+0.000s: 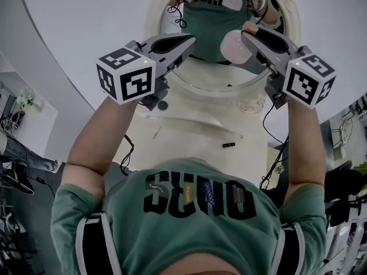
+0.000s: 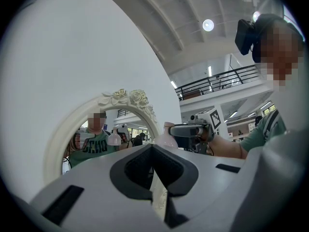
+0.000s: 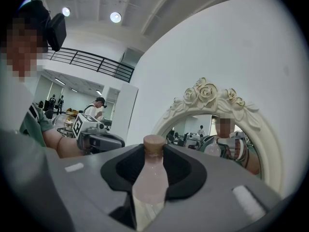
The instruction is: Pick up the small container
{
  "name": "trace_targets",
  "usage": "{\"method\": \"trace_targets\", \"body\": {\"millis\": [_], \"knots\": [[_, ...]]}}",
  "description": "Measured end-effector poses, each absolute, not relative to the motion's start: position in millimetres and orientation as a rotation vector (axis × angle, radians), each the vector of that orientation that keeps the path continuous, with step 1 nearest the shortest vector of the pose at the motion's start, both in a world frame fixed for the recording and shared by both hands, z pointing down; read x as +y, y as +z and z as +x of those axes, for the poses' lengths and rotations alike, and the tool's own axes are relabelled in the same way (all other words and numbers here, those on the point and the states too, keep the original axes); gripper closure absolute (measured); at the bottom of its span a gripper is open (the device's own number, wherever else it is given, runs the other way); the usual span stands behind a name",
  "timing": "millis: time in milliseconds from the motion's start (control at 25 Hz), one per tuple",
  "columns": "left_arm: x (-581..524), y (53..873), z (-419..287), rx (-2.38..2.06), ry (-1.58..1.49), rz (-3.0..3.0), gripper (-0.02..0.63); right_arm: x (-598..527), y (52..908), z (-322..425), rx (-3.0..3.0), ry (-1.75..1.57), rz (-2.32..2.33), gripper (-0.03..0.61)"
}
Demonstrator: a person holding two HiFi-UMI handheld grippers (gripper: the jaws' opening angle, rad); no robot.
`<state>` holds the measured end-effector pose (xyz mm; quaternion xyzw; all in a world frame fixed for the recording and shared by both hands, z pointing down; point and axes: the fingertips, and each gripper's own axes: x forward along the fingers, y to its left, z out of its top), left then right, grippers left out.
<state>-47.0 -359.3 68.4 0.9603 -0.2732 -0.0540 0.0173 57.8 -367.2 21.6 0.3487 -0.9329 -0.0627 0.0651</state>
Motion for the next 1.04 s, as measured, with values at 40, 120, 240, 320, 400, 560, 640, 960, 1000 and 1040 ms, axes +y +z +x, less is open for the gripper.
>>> {"method": "trace_targets", "body": {"millis": [40, 120, 240, 320, 400, 560, 640, 960, 1000, 1040], "knots": [[-359.3, 68.4, -47.0, -0.849, -0.168, 2.985, 0.614, -367.3, 21.5, 57.9, -2.812, -0.195, 1.055, 0.448], [-359.5, 68.7, -47.0, -0.848, -0.167, 2.986, 0.614, -367.5, 21.5, 58.1, -2.807, -0.203, 1.057, 0.448], [-359.4, 68.5, -47.0, -0.848, -0.167, 2.985, 0.614, -367.3, 21.7, 58.2, -2.804, -0.206, 1.057, 0.448], [-358.7, 67.6, -46.9, -0.847, -0.166, 2.987, 0.614, -367.1, 21.4, 58.2, -2.803, -0.207, 1.057, 0.448], [-358.0, 67.0, -46.6, -0.845, -0.165, 2.988, 0.614, -366.9, 21.4, 58.1, -2.803, -0.204, 1.056, 0.448], [-358.0, 67.1, -46.5, -0.844, -0.163, 2.986, 0.614, -366.8, 21.7, 57.5, -2.805, -0.201, 1.052, 0.448], [-358.2, 67.3, -46.3, -0.842, -0.162, 2.987, 0.614, -366.7, 21.4, 57.0, -2.806, -0.204, 1.05, 0.448], [-357.6, 67.0, -46.4, -0.84, -0.161, 2.989, 0.614, -366.4, 21.8, 55.2, -2.806, -0.208, 1.046, 0.448], [-357.5, 66.9, -46.5, -0.84, -0.162, 2.989, 0.614, -366.4, 21.6, 54.9, -2.806, -0.209, 1.046, 0.448], [-357.3, 66.7, -46.7, -0.84, -0.162, 2.99, 0.614, -366.4, 21.5, 54.6, -2.806, -0.21, 1.046, 0.448]]}}
